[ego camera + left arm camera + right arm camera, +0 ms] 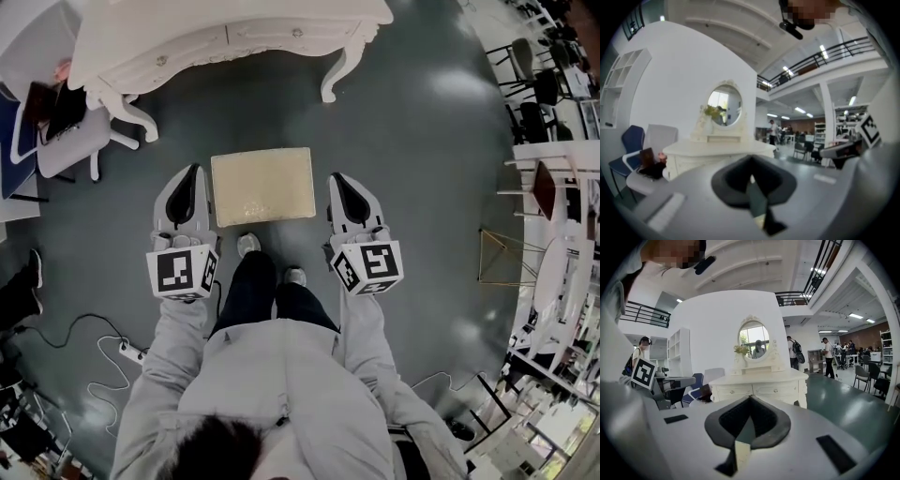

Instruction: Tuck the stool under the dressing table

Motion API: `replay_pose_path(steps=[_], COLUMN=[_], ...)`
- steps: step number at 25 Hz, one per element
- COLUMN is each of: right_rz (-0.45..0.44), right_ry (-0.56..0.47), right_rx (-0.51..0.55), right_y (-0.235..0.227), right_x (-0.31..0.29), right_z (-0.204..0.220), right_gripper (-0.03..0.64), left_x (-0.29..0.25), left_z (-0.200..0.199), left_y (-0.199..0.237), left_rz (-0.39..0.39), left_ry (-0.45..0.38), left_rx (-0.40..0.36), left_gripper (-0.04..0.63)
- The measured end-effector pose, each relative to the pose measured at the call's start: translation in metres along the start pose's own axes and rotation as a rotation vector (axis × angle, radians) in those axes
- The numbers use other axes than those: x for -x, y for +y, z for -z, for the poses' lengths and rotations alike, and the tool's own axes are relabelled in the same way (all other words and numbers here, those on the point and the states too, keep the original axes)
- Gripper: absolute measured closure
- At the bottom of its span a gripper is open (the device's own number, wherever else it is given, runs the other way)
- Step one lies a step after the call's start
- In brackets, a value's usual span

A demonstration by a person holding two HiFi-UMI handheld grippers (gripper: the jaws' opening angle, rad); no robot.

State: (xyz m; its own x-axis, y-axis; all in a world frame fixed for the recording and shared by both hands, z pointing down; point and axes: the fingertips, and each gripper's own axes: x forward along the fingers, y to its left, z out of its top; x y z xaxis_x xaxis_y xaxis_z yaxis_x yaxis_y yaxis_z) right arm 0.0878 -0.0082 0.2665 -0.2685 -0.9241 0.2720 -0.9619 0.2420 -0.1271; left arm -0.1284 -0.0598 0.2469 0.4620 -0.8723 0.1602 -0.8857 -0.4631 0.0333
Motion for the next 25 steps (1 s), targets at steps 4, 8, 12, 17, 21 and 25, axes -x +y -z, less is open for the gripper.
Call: replay_pose_path(steps=[4,8,12,17,21,25], right_rz=[0.01,0.014,0.013,-0.001,-0.019,-0.023], right_ry=[0.054,0.1,0.148,0.211,0.249,0.274], right_rx=[-0.018,-0.037,-0.055,-0.07,-0.077,-0.083], right_y=[-0.001,-0.002,-0.004,-0.005,-0.005,-0.01], right_x=[-0.005,-0.009,-0.011,-0.012,-0.014,-0.012], right_z=[0.027,0.055,0.082,0.117,0.147,0.176], right_gripper=[0.617,0.617,0.617,0.615,0.615,0.614], left_x=[-0.003,-0.002,-0.001,0.005,0.009,0.014], left_z=[0.026,0.054,0.078,0.107,0.135,0.164], left_y=[-0.002,-0.004,-0.008,-0.019,-0.021,-0.027], left_rz=[0.02,0.031,0.017,0.019,0.022,0.016], left_ry=[0.047,0.089,0.121,0.153,0.189,0.211], left_rx=[0.012,0.023,0.04,0.039,0.039,0.029], left_gripper=[0.586,0.586,0.586,0.586,0.584,0.584])
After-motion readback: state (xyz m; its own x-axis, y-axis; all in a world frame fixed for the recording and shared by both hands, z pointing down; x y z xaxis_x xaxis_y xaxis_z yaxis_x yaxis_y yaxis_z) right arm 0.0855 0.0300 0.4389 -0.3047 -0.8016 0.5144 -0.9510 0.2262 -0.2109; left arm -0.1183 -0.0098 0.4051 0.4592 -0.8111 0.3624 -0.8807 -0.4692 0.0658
